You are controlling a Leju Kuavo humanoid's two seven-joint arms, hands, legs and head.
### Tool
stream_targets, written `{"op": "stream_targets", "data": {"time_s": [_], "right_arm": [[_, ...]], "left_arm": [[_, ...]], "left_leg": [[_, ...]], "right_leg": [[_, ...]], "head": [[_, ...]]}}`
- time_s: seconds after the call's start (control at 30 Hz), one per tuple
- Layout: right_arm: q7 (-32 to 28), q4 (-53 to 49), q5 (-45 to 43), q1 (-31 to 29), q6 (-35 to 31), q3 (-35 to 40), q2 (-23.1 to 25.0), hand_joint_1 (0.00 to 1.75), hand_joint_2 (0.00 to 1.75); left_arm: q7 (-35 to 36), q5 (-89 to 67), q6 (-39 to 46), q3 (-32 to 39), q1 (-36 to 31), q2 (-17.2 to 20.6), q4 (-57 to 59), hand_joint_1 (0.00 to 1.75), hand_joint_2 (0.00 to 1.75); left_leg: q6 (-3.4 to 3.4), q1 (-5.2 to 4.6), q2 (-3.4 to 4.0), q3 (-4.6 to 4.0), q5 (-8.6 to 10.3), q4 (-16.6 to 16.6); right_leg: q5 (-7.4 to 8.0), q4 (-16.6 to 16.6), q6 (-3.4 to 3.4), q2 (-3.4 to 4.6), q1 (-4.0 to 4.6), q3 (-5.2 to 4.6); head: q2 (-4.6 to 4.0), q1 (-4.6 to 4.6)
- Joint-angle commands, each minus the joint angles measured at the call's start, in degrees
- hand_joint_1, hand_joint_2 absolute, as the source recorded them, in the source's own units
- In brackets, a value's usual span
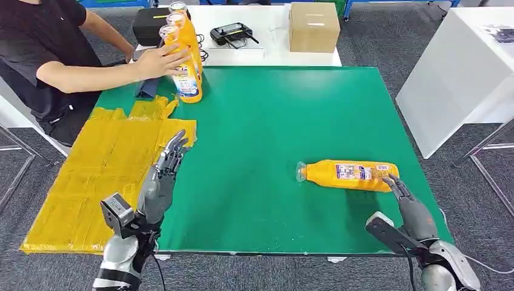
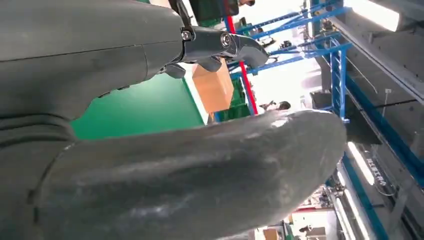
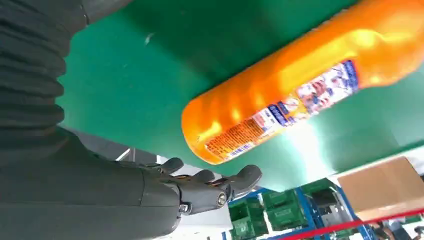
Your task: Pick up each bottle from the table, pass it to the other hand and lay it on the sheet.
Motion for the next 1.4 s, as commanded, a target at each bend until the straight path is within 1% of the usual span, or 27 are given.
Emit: {"op": "stream_targets", "data": {"time_s": [0.03,0.07,0.1,0.13,0.17,0.23,0.3,0.33,0.37,0.4,0.47,0.5,0.53,0.63,0.73,0.77,0.87,0.9,0.93,1.0,1.17,1.23,1.3,1.33,1.37,1.4], "right_arm": [[-0.3,10.6,-3.1,-11.7,5.9,2.0,-11.6,0.0,1.75],[0.6,9.7,-2.7,-11.3,6.5,2.3,-11.2,0.0,1.75],[2.7,10.1,-0.7,-12.1,6.1,3.8,-9.8,0.0,1.75],[3.7,11.5,0.6,-13.5,5.3,4.9,-8.7,0.0,1.75],[4.3,14.0,1.6,-15.4,4.7,6.4,-8.3,0.0,1.75],[4.4,20.2,3.0,-21.1,3.1,9.0,-7.3,0.0,1.75],[5.0,25.4,4.0,-26.5,2.1,11.5,-5.3,0.0,1.75],[5.7,25.7,4.6,-27.1,1.7,12.1,-4.8,0.0,1.75],[5.9,26.0,4.7,-27.2,1.7,12.4,-4.5,0.0,1.75],[6.3,26.7,5.0,-27.4,1.7,12.9,-4.0,0.0,1.75],[6.7,27.9,5.2,-28.2,1.8,13.4,-3.6,0.0,1.75],[6.8,28.3,5.3,-28.5,1.8,13.6,-3.3,0.0,1.75],[6.8,28.6,5.3,-28.7,1.9,13.7,-3.3,0.0,1.75],[6.9,34.8,5.9,-32.5,1.7,15.5,-2.1,0.0,1.75],[6.8,38.1,6.7,-33.1,0.2,16.5,0.2,0.0,1.75],[6.9,39.3,6.9,-33.1,-0.4,17.0,1.0,0.0,1.75],[6.9,40.9,7.1,-33.6,-0.4,17.7,2.3,0.0,1.75],[7.0,42.9,7.3,-34.5,0.0,18.1,2.6,0.0,1.75],[7.1,44.1,7.6,-35.0,0.4,18.7,2.9,0.0,1.75],[7.2,46.8,7.9,-35.4,0.7,19.9,3.1,0.0,1.75],[6.9,47.4,7.8,-35.4,0.7,19.9,3.1,0.0,1.75],[6.4,51.2,7.4,-36.2,3.5,21.5,2.6,0.0,1.75],[7.2,56.1,8.7,-36.9,7.4,25.2,1.4,0.0,1.75],[7.2,57.7,9.3,-36.8,10.8,26.8,0.9,0.0,1.75],[6.8,58.9,9.3,-36.8,10.9,27.5,0.2,1.75,1.75],[6.4,59.6,8.7,-36.3,11.4,27.6,-0.6,1.75,1.75]], "left_arm": [[5.3,1.5,4.1,-6.6,-6.1,1.9,1.3,0.0,0.0],[5.2,2.4,4.0,-5.9,-5.6,2.7,1.2,0.0,0.0],[4.8,3.7,3.4,-4.7,-5.2,3.8,1.8,0.0,0.0],[4.4,4.3,2.6,-3.9,-5.2,4.0,2.5,0.0,0.0],[4.1,4.5,1.8,-3.3,-5.4,3.7,3.3,0.0,0.0],[3.9,4.1,1.2,-3.0,-6.6,3.2,4.7,0.0,0.0],[3.9,4.2,0.9,-2.5,-7.5,3.8,6.0,0.0,0.0],[3.8,4.2,0.6,-2.4,-7.3,3.9,5.8,0.0,0.0],[3.7,4.2,0.5,-2.3,-6.8,4.1,5.5,0.0,0.0],[3.6,4.3,0.2,-2.2,-6.1,4.2,4.7,0.0,0.0],[3.5,4.3,0.0,-2.0,-6.3,4.4,5.0,0.0,0.0],[3.5,4.3,-0.1,-1.9,-6.4,4.4,5.2,0.0,0.0],[3.5,4.3,-0.1,-1.9,-6.6,4.4,5.3,0.0,0.0],[3.5,4.6,-1.0,-1.7,-8.6,4.0,7.3,0.0,0.0],[3.7,4.5,-1.3,-2.6,-8.7,3.5,7.5,0.0,0.0],[3.8,4.3,-1.3,-3.1,-8.8,3.4,7.6,0.0,0.0],[4.0,4.3,-1.3,-3.4,-9.7,3.3,7.7,0.0,0.0],[4.1,4.3,-1.1,-3.4,-10.0,3.3,7.7,0.0,0.0],[4.3,4.5,-1.1,-3.4,-10.2,3.4,7.7,0.0,0.0],[4.5,4.6,-1.2,-3.6,-10.5,3.5,8.4,0.0,0.0],[4.5,4.6,-1.2,-3.6,-10.6,3.5,8.6,0.0,0.0],[4.4,5.1,-1.3,-3.9,-11.6,3.7,10.4,0.0,0.0],[4.2,5.7,-1.5,-4.4,-13.6,3.5,12.8,0.0,0.0],[4.1,5.8,-1.6,-4.7,-14.5,3.4,13.8,0.0,0.0],[4.0,6.1,-1.9,-5.2,-15.4,3.4,14.9,0.0,0.0],[4.0,6.0,-1.8,-5.6,-16.4,3.2,16.1,0.0,0.0]], "left_leg": [[0.11,-0.09,-0.03,-0.14,0.02,0.1],[0.12,-0.12,-0.03,-0.09,0.03,0.1],[0.13,-0.15,0.01,-0.04,0.04,0.0],[0.17,-0.16,0.06,0.06,0.08,-0.1],[0.22,-0.18,0.14,0.18,0.13,-0.2],[0.12,-0.15,0.61,0.29,0.05,-0.2],[0.12,-0.14,0.59,0.28,0.07,-0.2],[0.11,-0.12,0.59,0.18,0.05,-0.1],[0.12,-0.11,0.81,0.3,0.12,-0.3],[0.11,-0.14,0.47,0.18,0.09,-0.1],[0.13,-0.11,0.46,0.28,0.13,-0.2],[0.1,-0.11,0.26,0.21,0.1,-0.1],[0.12,-0.12,0.32,0.28,0.13,-0.2],[0.17,-0.13,0.29,0.31,0.12,-0.2],[0.17,-0.12,0.36,0.28,0.12,-0.2],[0.14,-0.12,0.26,0.22,0.14,-0.1],[0.13,-0.13,0.18,0.19,0.14,-0.1],[0.13,-0.12,0.19,0.21,0.16,-0.1],[0.12,-0.14,0.1,0.13,0.14,0.0],[0.13,-0.14,0.13,0.19,0.16,-0.1],[0.16,-0.15,0.05,0.19,0.15,-0.1],[0.16,-0.14,0.08,0.18,0.14,-0.1],[0.17,-0.12,-0.04,0.19,0.17,-0.1],[0.18,-0.13,-0.07,0.24,0.2,-0.2],[0.15,-0.13,-0.16,0.16,0.18,-0.1],[0.15,-0.12,-0.23,0.22,0.2,-0.1]], "right_leg": [[0.06,0.1,0.07,-0.06,-0.07,-0.11],[0.07,0.0,0.08,-0.07,-0.09,-0.07],[0.11,0.0,0.09,-0.02,-0.1,-0.03],[0.2,-0.2,0.14,0.03,-0.1,0.07],[0.23,-0.3,0.12,0.09,-0.15,0.17],[0.27,-0.2,0.09,0.57,-0.15,0.09],[0.3,-0.2,0.09,0.54,-0.14,0.11],[0.28,-0.1,0.09,0.59,-0.13,-0.01],[0.42,-0.2,0.07,0.77,-0.11,0.03],[0.25,-0.1,0.1,0.46,-0.14,0.03],[0.27,-0.2,0.1,0.45,-0.11,0.14],[0.17,-0.1,0.12,0.29,-0.1,0.09],[0.2,-0.2,0.11,0.33,-0.11,0.15],[0.18,-0.1,0.13,0.3,-0.12,0.15],[0.22,-0.1,0.14,0.36,-0.11,0.14],[0.19,-0.1,0.14,0.26,-0.11,0.12],[0.16,-0.1,0.12,0.19,-0.11,0.11],[0.19,-0.1,0.11,0.19,-0.1,0.12],[0.14,0.0,0.12,0.12,-0.12,0.05],[0.19,-0.1,0.11,0.14,-0.11,0.1],[0.15,-0.1,0.14,0.06,-0.13,0.11],[0.16,-0.1,0.14,0.1,-0.11,0.1],[0.16,-0.1,0.15,-0.03,-0.1,0.17],[0.18,-0.2,0.16,-0.07,-0.1,0.24],[0.12,-0.1,0.15,-0.14,-0.11,0.17],[0.13,-0.1,0.15,-0.21,-0.08,0.25]], "head": [[0.0,-0.02],[0.0,0.02],[0.0,0.02],[0.0,0.02],[0.0,0.04],[0.0,-0.02],[0.0,0.0],[0.0,0.0],[0.0,0.0],[0.0,0.02],[0.0,0.02],[0.0,0.02],[0.0,0.0],[0.0,0.02],[0.0,0.0],[0.0,0.02],[0.0,0.0],[0.0,0.02],[0.0,0.02],[0.0,0.0],[0.0,0.02],[0.0,0.0],[0.0,0.02],[0.0,0.02],[0.0,0.02],[0.0,0.02]]}}
